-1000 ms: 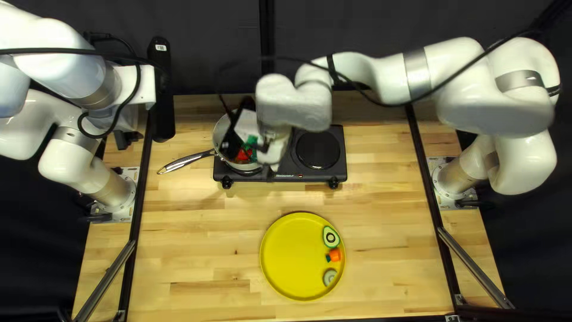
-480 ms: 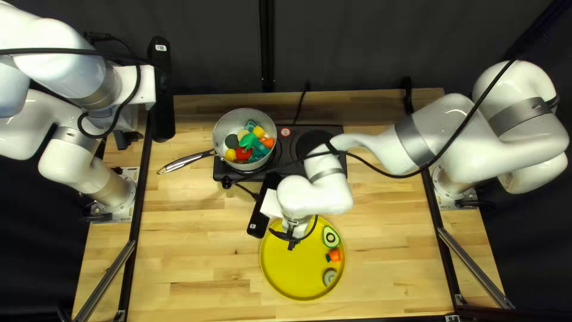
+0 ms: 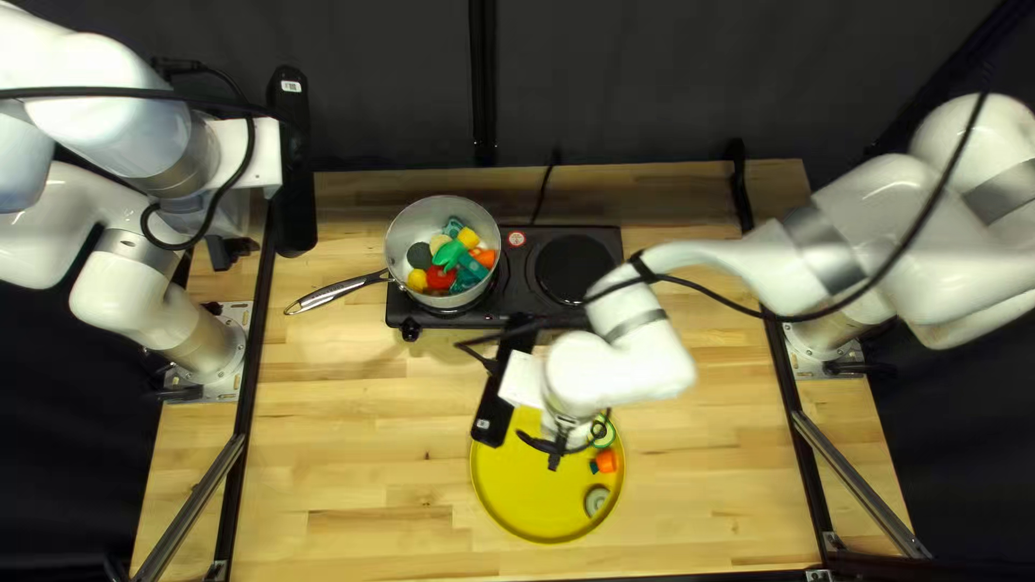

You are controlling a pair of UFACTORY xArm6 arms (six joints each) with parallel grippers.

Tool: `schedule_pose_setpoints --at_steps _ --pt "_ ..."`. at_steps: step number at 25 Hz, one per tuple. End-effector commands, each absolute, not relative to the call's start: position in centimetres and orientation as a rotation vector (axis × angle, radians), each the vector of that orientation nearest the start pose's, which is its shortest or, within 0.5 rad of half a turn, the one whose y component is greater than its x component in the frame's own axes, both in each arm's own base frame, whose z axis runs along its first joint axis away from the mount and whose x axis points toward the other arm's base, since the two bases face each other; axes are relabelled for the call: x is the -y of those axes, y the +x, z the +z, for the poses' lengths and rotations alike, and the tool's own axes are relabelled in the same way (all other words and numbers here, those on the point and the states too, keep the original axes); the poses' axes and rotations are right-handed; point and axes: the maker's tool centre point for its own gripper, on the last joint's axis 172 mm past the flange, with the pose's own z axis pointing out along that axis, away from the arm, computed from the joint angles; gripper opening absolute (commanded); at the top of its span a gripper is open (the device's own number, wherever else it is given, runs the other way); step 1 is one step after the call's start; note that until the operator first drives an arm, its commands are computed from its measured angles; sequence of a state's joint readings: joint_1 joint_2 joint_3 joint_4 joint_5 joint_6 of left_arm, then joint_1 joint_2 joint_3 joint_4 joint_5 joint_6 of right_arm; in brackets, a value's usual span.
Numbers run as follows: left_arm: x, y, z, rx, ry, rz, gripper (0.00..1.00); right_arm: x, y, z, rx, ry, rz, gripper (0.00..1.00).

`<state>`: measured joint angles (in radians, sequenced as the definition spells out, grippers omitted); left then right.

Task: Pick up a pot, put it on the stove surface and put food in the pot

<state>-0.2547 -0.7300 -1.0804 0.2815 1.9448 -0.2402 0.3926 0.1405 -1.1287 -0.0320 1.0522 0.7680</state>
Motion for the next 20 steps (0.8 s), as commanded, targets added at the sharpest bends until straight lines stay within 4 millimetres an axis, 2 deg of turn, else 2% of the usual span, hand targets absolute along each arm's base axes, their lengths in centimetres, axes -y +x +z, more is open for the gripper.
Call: schedule_pose_setpoints --at_steps 1,2,6,13,17,20 --pt "-2.4 21.4 40.5 0.101 -2.845 0.091 1.0 -16.0 42.7 17.4 -0.637 -3.153 0.092 1.0" --pt "-2.4 21.4 40.5 0.101 -2.845 0.091 1.0 -15.3 42.3 18.0 -0.648 -3.154 0.095 1.0" --pt "-2.4 21.4 40.5 0.101 -2.845 0.091 1.0 -9.5 40.7 22.5 -0.705 -3.148 0.106 1.0" --pt "-2.4 21.4 40.5 0.101 -2.845 0.091 1.0 -0.7 40.3 28.0 -0.771 -3.101 0.102 1.0" --pt "-2.4 21.4 40.5 0.101 -2.845 0.091 1.0 2.2 39.6 30.5 -0.791 -3.096 0.092 1.0" --pt "-2.4 21.4 40.5 0.101 -2.845 0.091 1.0 4.4 38.2 33.0 -0.807 -3.092 0.071 1.0"
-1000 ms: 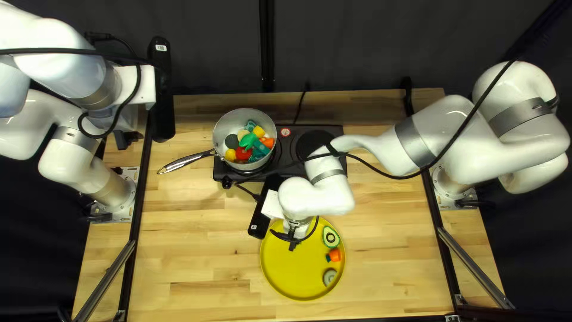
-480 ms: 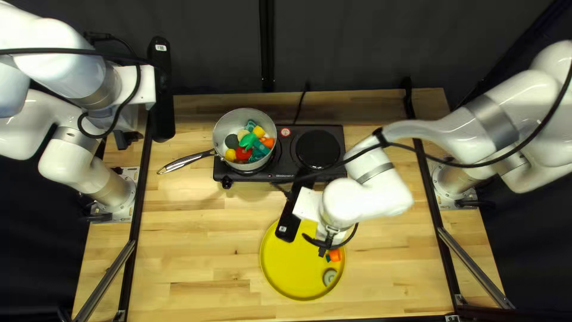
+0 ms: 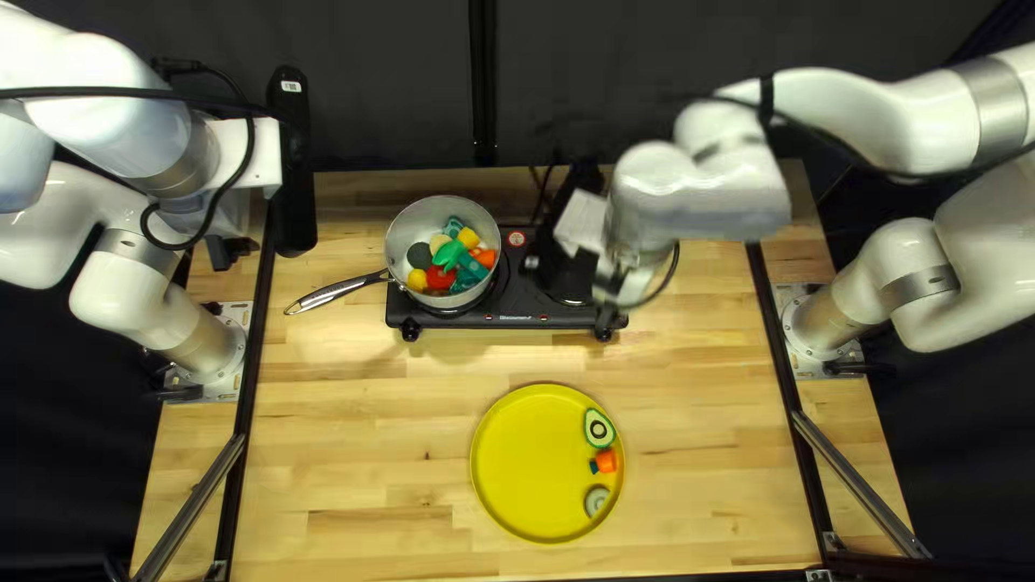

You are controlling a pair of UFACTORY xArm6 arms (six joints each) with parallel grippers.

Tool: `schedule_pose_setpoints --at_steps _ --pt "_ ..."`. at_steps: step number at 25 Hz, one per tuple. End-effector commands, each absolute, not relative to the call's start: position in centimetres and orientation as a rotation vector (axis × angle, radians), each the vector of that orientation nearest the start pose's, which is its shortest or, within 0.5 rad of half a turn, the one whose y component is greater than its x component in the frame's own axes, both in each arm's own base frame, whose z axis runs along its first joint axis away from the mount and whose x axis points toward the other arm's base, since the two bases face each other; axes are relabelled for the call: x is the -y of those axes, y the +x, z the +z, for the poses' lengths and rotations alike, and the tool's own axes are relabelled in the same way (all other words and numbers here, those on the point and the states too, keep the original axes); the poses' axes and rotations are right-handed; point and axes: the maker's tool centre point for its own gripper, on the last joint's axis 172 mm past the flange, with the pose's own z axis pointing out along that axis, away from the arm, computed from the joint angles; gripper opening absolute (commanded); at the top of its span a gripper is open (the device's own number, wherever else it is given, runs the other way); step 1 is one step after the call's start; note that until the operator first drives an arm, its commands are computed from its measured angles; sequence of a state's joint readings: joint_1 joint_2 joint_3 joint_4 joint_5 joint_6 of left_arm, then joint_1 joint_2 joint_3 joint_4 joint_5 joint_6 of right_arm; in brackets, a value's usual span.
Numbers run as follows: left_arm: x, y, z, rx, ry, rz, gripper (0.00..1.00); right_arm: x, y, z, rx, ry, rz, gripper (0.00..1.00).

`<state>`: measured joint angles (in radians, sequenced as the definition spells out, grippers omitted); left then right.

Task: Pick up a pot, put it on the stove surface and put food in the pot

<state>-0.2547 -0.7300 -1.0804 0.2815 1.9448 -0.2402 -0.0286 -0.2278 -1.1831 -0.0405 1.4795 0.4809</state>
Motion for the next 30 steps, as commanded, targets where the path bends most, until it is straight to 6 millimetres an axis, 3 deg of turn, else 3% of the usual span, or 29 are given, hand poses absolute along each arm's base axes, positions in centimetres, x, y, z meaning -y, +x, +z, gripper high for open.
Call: schedule_pose_setpoints --at_steps 1,10,12,18,20,23,25,28,30 --pt "-2.4 21.4 40.5 0.101 -2.845 0.091 1.0 5.0 37.7 33.6 -0.808 -3.09 0.061 1.0" --pt "-2.4 21.4 40.5 0.101 -2.845 0.091 1.0 8.6 34.0 38.0 -0.734 -3.093 0.037 1.0" --pt "-2.4 21.4 40.5 0.101 -2.845 0.091 1.0 9.6 33.6 38.2 -0.772 -3.086 0.059 1.0" --pt "-2.4 21.4 40.5 0.101 -2.845 0.091 1.0 9.6 33.6 38.2 -0.772 -3.086 0.059 1.0" --pt "-0.4 23.2 39.3 0.112 -2.834 0.129 1.0 9.6 33.6 38.2 -0.772 -3.086 0.059 1.0" --pt "4.5 26.6 37.9 0.079 -2.832 0.158 1.0 9.6 33.6 38.2 -0.772 -3.086 0.059 1.0" --pt "9.3 30.2 36.8 0.018 -2.853 0.159 1.0 9.6 33.6 38.2 -0.772 -3.086 0.059 1.0" --pt "13.2 34.0 35.2 -0.05 -2.893 0.138 1.0 9.6 33.6 38.2 -0.772 -3.086 0.059 1.0" --pt "15.7 37.1 32.9 -0.105 -2.95 0.098 1.0 9.6 33.6 38.2 -0.772 -3.086 0.059 1.0"
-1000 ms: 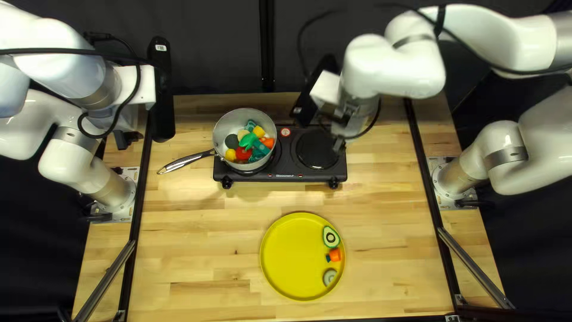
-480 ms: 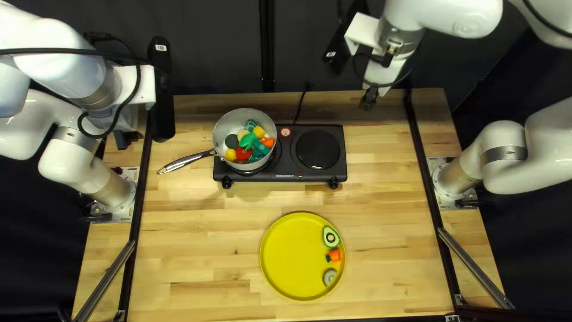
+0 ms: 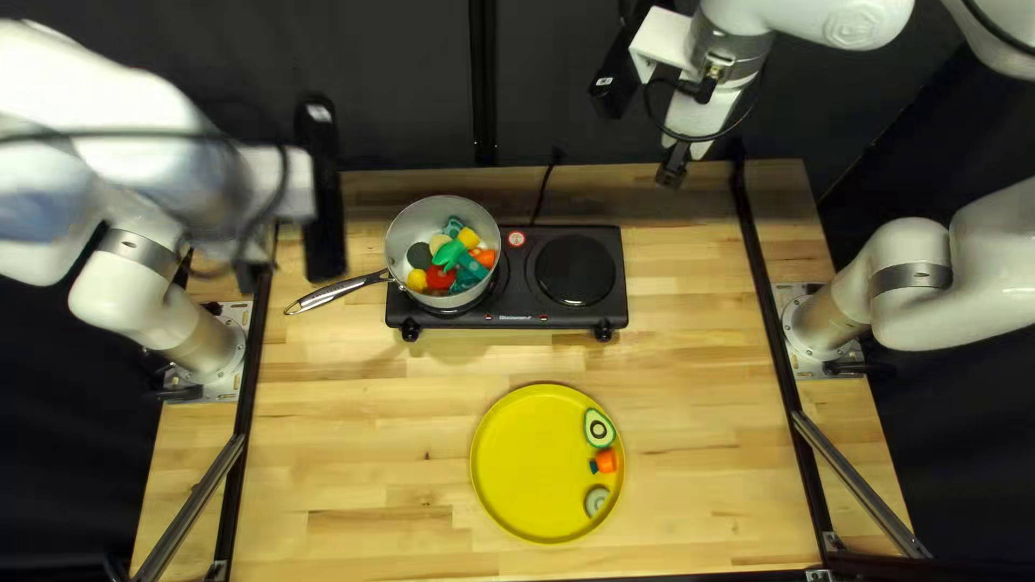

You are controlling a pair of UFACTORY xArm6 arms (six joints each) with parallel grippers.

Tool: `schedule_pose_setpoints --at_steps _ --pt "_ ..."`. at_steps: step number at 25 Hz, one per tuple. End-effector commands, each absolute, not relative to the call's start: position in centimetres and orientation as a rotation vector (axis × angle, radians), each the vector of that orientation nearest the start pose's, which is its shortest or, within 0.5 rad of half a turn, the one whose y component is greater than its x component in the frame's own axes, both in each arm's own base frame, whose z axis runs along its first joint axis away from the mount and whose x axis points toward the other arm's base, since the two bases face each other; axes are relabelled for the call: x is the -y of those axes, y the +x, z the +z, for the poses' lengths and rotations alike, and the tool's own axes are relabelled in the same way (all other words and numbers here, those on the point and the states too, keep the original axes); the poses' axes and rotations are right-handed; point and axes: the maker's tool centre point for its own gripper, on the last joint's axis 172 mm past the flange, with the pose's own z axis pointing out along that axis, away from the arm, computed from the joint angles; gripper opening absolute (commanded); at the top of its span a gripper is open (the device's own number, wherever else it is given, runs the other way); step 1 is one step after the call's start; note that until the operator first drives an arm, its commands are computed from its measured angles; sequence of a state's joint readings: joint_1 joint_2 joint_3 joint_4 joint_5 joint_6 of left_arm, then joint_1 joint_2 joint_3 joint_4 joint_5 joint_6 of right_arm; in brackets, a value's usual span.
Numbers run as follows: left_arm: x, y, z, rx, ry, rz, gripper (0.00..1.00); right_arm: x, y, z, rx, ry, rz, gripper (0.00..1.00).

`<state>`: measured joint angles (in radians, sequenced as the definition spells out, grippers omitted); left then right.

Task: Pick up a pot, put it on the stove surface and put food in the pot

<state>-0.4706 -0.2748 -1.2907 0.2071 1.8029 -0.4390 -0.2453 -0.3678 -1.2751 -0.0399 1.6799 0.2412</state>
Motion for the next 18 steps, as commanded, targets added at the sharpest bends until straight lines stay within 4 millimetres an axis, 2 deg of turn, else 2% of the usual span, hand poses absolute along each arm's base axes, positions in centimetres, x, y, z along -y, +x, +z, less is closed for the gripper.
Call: schedule_pose_setpoints --at_steps 1,2,3,4,5,6,16,17,18 --pt "16.4 37.9 32.0 -0.118 -2.969 0.081 1.0 9.6 33.6 38.2 -0.772 -3.086 0.059 1.0" --pt "18.1 40.2 29.8 -0.138 -3.012 0.035 1.0 9.6 33.6 38.2 -0.772 -3.086 0.059 1.0" --pt "19.1 41.4 28.6 -0.152 -3.04 0.005 1.0 9.6 33.6 38.2 -0.772 -3.086 0.059 1.0" --pt "21.2 43.7 26.1 -0.175 -3.111 -0.05 1.0 9.6 33.6 38.2 -0.772 -3.086 0.059 1.0" --pt "22.3 44.6 24.8 -0.178 -3.165 -0.079 1.0 9.6 33.6 38.2 -0.772 -3.086 0.059 1.0" --pt "22.7 44.8 24.3 -0.175 -3.186 -0.088 1.0 9.6 33.6 38.2 -0.772 -3.086 0.059 1.0" --pt "22.7 44.8 24.3 -0.175 -3.186 -0.088 1.0 9.6 33.6 38.2 -0.772 -3.086 0.059 1.0" --pt "22.4 46.3 22.2 -0.177 -3.185 -0.056 1.0 9.6 33.6 38.2 -0.772 -3.086 0.059 1.0" --pt "22.3 47.2 21.0 -0.186 -3.187 -0.044 1.0 9.6 33.6 38.2 -0.772 -3.086 0.059 1.0"
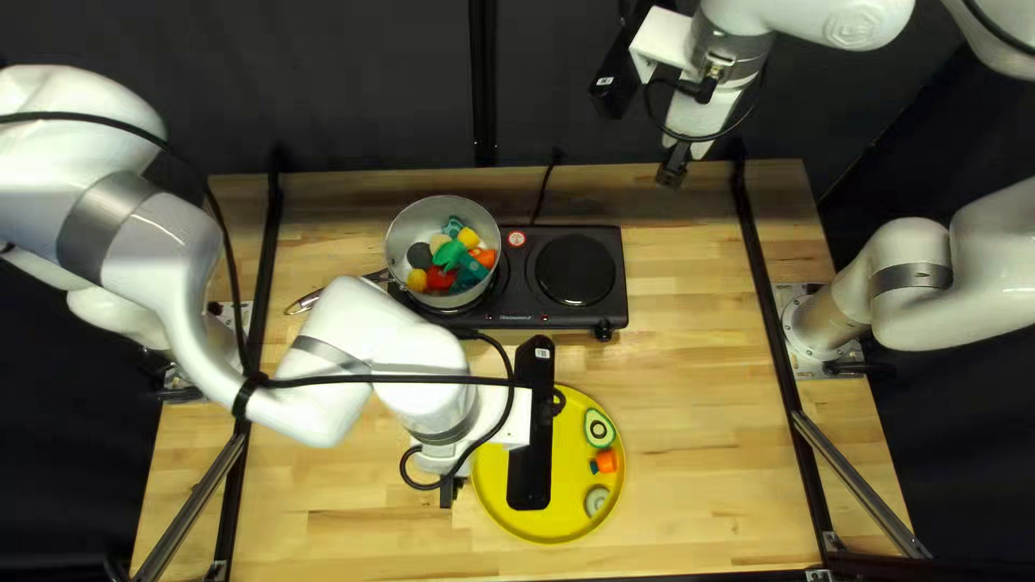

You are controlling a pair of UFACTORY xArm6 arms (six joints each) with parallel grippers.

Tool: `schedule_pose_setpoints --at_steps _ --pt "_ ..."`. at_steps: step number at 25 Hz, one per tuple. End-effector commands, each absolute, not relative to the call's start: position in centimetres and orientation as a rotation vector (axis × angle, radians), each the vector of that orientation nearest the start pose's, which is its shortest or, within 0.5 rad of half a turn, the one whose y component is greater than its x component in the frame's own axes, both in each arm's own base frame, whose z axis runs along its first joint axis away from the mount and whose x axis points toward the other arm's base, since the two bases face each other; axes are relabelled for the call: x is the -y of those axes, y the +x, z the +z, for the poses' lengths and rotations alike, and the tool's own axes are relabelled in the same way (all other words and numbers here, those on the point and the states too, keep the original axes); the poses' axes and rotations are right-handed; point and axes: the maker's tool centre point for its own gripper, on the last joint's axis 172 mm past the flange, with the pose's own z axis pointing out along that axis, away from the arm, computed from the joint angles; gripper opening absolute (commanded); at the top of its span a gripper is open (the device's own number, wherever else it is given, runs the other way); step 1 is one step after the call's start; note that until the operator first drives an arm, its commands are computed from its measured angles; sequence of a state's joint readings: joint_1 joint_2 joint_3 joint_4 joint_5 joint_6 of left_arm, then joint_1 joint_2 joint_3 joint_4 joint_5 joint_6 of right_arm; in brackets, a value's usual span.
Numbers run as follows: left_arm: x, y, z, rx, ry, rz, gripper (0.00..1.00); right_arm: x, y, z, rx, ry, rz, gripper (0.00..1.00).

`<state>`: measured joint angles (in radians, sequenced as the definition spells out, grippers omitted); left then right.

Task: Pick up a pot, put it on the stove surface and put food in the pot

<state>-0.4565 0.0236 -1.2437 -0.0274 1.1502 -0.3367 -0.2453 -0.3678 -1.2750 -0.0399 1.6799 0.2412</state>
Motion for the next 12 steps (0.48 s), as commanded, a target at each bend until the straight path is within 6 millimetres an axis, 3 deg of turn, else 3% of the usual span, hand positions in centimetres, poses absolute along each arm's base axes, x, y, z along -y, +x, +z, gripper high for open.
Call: schedule_pose_setpoints --at_steps 1,4,7,12 --pt "22.1 49.2 18.7 -0.211 -3.194 -0.037 1.0 9.6 33.6 38.2 -0.772 -3.086 0.059 1.0" --pt "21.8 52.3 14.7 -0.28 -3.21 -0.05 1.0 9.6 33.6 38.2 -0.772 -3.086 0.059 1.0" --pt "21.7 54.0 12.2 -0.315 -3.221 -0.059 1.0 9.6 33.6 38.2 -0.772 -3.086 0.059 1.0" --pt "21.7 56.5 10.2 -0.396 -3.22 -0.121 1.0 9.6 33.6 38.2 -0.772 -3.086 0.059 1.0"
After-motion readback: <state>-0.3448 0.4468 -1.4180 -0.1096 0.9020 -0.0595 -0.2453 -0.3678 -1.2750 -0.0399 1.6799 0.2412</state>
